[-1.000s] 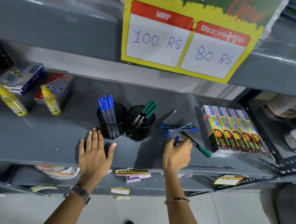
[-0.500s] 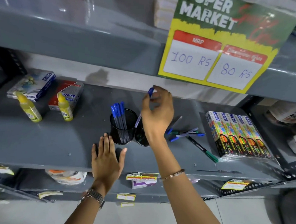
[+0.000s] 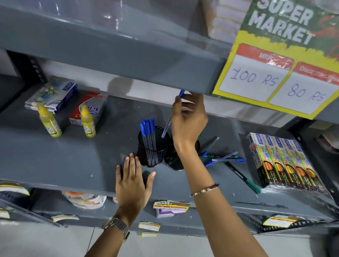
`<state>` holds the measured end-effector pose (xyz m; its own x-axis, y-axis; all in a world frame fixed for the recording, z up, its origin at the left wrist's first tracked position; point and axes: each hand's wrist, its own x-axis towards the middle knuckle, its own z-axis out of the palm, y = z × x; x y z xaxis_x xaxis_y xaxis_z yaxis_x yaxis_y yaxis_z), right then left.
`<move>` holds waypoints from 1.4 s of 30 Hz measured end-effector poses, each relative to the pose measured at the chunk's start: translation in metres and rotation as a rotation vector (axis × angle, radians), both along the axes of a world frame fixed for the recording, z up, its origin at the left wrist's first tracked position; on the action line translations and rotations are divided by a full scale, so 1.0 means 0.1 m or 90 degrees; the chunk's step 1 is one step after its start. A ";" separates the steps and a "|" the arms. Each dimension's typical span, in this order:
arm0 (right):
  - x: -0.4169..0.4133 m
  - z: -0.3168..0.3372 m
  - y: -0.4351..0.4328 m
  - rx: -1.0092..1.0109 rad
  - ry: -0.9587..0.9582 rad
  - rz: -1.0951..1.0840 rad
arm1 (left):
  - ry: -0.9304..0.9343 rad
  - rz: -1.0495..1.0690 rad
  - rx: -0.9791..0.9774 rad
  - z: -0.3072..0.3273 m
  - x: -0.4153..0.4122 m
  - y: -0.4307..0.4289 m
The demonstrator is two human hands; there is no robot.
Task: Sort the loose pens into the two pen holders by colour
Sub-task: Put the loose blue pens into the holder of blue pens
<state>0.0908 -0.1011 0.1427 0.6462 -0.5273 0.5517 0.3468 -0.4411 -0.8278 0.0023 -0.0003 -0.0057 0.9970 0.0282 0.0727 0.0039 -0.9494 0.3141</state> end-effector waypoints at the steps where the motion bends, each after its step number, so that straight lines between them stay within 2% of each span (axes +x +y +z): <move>1: 0.00 -0.02 0.01 -0.010 0.001 0.005 | 0.001 0.001 -0.001 0.00 0.00 0.00; 4: -0.05 -0.25 0.01 -0.039 0.078 0.058 | 0.014 0.004 0.001 0.00 0.01 -0.01; 7: -0.11 -0.51 -0.04 -0.141 0.187 0.086 | 0.022 -0.003 0.014 -0.05 0.03 0.00; 11: -0.09 -0.64 -0.08 -0.262 0.261 0.046 | 0.009 0.001 0.018 -0.07 0.04 -0.01; 18: -0.10 -0.61 -0.11 -0.305 0.280 0.019 | 0.013 0.015 0.016 -0.09 0.06 0.02; 22: -0.28 -0.55 -0.47 -0.250 0.148 -0.124 | 0.008 0.022 0.026 -0.09 0.03 0.02; 23: -0.33 -0.58 -0.67 -0.246 0.147 -0.162 | 0.011 0.020 0.036 -0.08 0.03 0.01; 25: -0.40 -0.70 -1.14 -0.255 0.255 -0.204 | 0.013 0.021 0.045 -0.08 0.04 0.01; 28: -0.45 -0.88 -1.75 -0.296 0.516 -0.215 | 0.009 0.020 0.056 -0.07 0.05 -0.02; 30: -0.48 -1.00 -1.90 -0.374 0.573 -0.171 | 0.003 0.018 0.058 -0.08 0.05 -0.03; 35: -0.59 -1.24 -1.76 -0.495 0.473 -0.070 | -0.005 0.019 0.064 -0.08 0.03 -0.05; 42: -0.90 -1.42 -1.53 -0.551 0.365 -0.085 | -0.011 0.028 0.065 -0.10 0.04 -0.05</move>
